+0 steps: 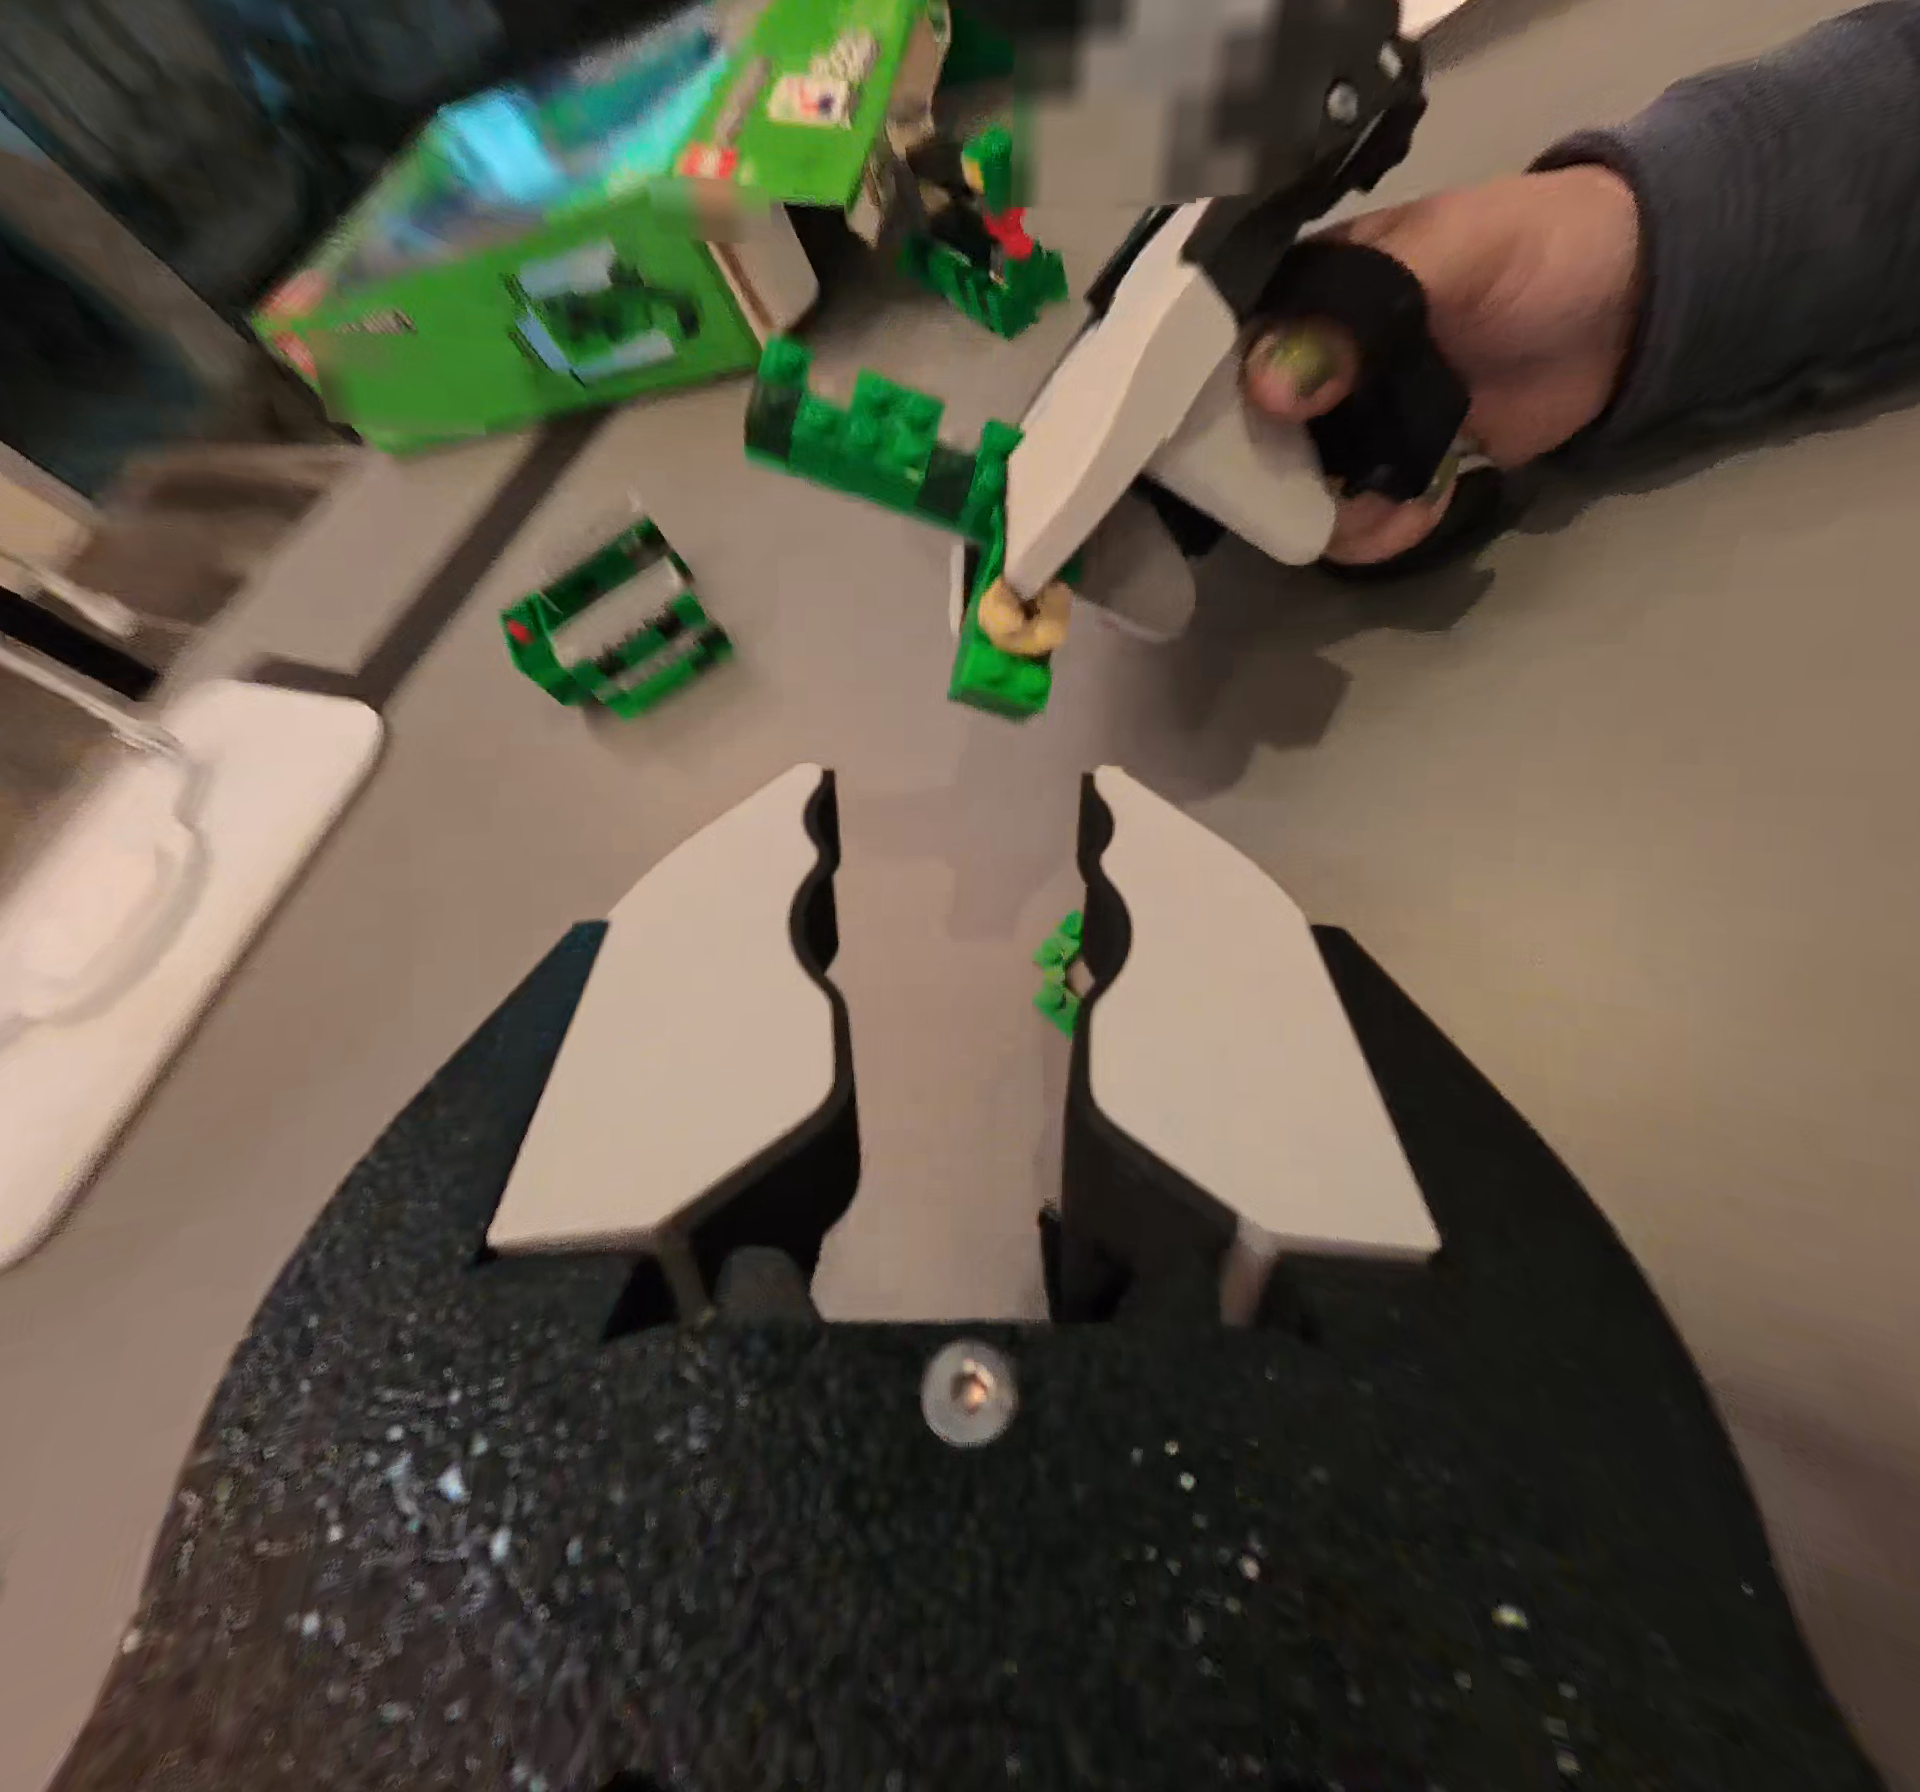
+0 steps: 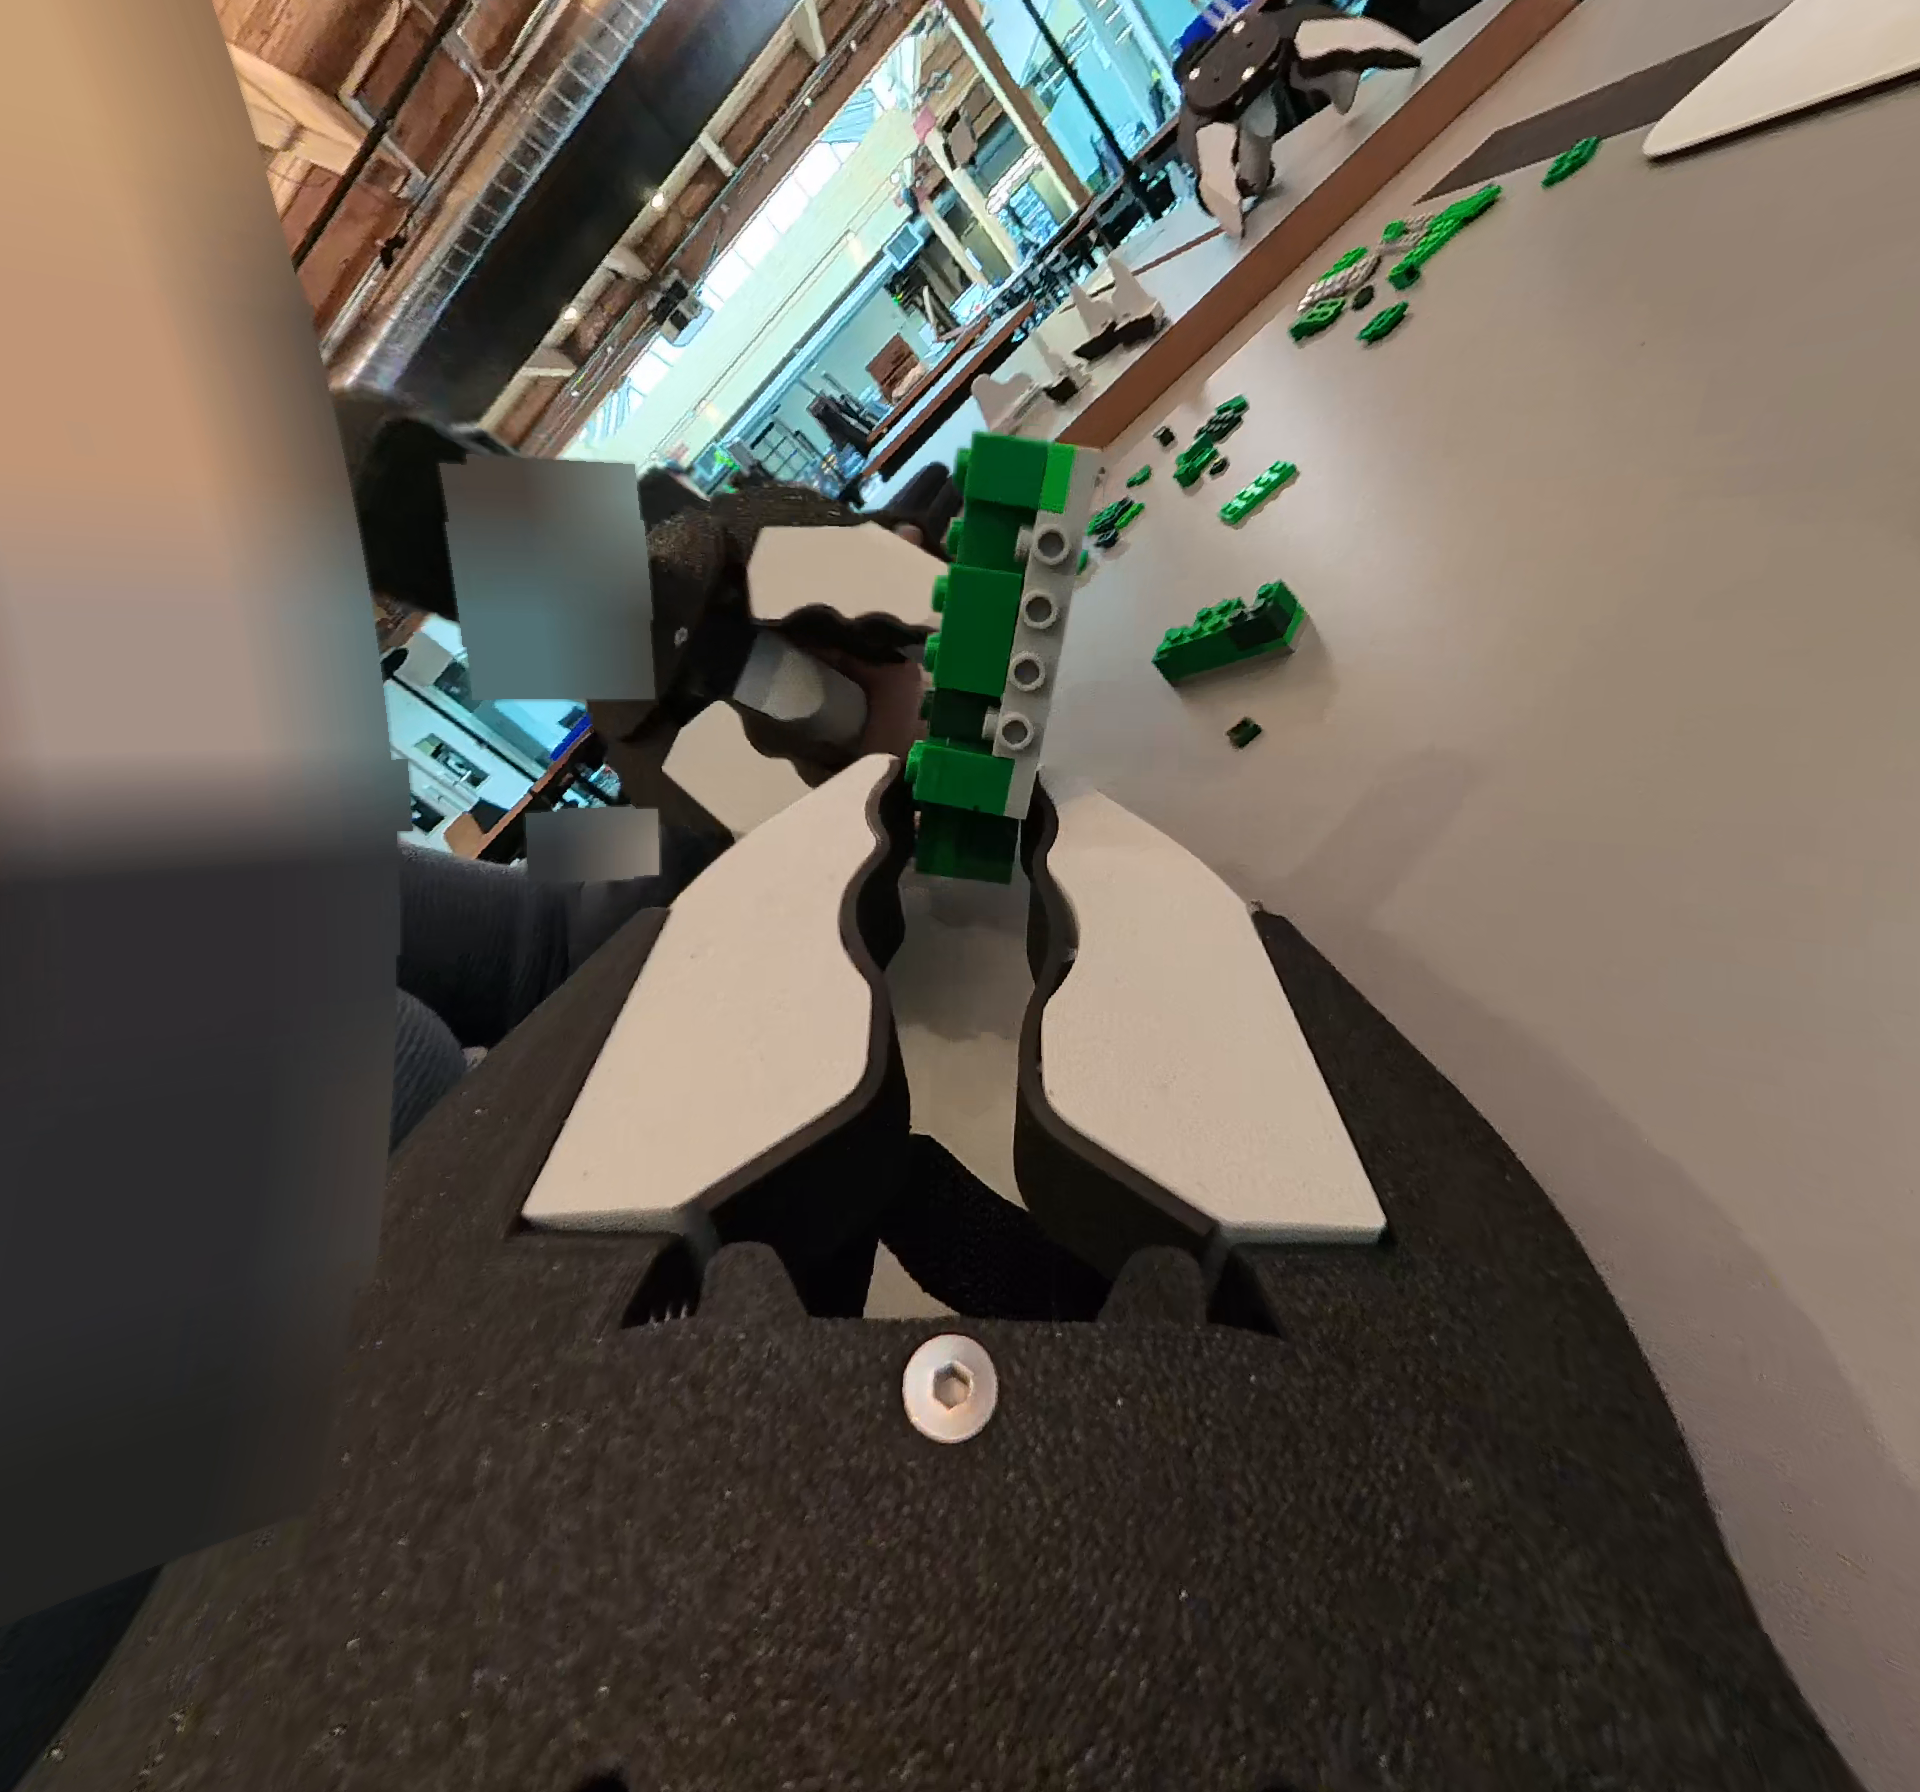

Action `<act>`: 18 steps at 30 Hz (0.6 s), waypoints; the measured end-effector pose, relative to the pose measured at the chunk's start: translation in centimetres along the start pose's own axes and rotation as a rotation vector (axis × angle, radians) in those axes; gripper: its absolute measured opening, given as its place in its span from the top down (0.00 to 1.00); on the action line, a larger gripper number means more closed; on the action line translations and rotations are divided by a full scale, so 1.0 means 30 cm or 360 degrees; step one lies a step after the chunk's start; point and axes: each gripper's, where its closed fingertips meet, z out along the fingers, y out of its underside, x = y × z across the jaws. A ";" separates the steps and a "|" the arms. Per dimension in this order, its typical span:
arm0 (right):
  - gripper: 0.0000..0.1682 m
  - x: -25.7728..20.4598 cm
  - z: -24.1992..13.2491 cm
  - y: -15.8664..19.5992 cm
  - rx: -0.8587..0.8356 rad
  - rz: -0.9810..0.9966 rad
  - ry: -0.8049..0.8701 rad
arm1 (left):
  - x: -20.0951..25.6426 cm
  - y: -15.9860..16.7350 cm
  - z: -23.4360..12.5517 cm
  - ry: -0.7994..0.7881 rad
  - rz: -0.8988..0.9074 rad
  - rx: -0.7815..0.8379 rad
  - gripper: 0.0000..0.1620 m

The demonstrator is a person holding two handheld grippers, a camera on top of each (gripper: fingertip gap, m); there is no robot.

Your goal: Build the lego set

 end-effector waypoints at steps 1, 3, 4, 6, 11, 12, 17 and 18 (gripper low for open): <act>0.89 -0.006 0.003 0.004 -0.0008 0.0008 -0.0020 | 0.006 -0.013 0.000 -0.0040 0.0086 0.0020 0.73; 0.89 -0.019 0.010 0.011 -0.0022 0.0037 -0.0065 | 0.024 -0.040 0.000 -0.0105 0.0254 0.0069 0.74; 0.89 -0.027 0.015 0.015 -0.0029 0.0052 -0.0091 | 0.034 -0.052 0.000 -0.0134 0.0330 0.0085 0.74; 0.89 -0.038 0.021 0.021 -0.0038 0.0069 -0.0125 | 0.046 -0.056 0.008 -0.0174 0.0432 0.0064 0.75; 0.89 -0.045 0.025 0.029 -0.0062 0.0065 -0.0144 | 0.054 -0.034 0.027 -0.0240 0.0572 -0.0009 0.90; 0.89 -0.045 0.025 0.029 -0.0063 0.0065 -0.0143 | 0.054 -0.034 0.028 -0.0251 0.0586 -0.0013 0.90; 0.87 -0.057 0.017 0.012 0.0015 -0.0054 -0.0127 | 0.047 -0.046 0.028 -0.0251 0.0472 0.0028 0.90; 0.81 -0.063 0.013 0.007 0.0037 -0.0085 -0.0131 | 0.037 -0.045 0.025 -0.0272 0.0451 0.0029 0.90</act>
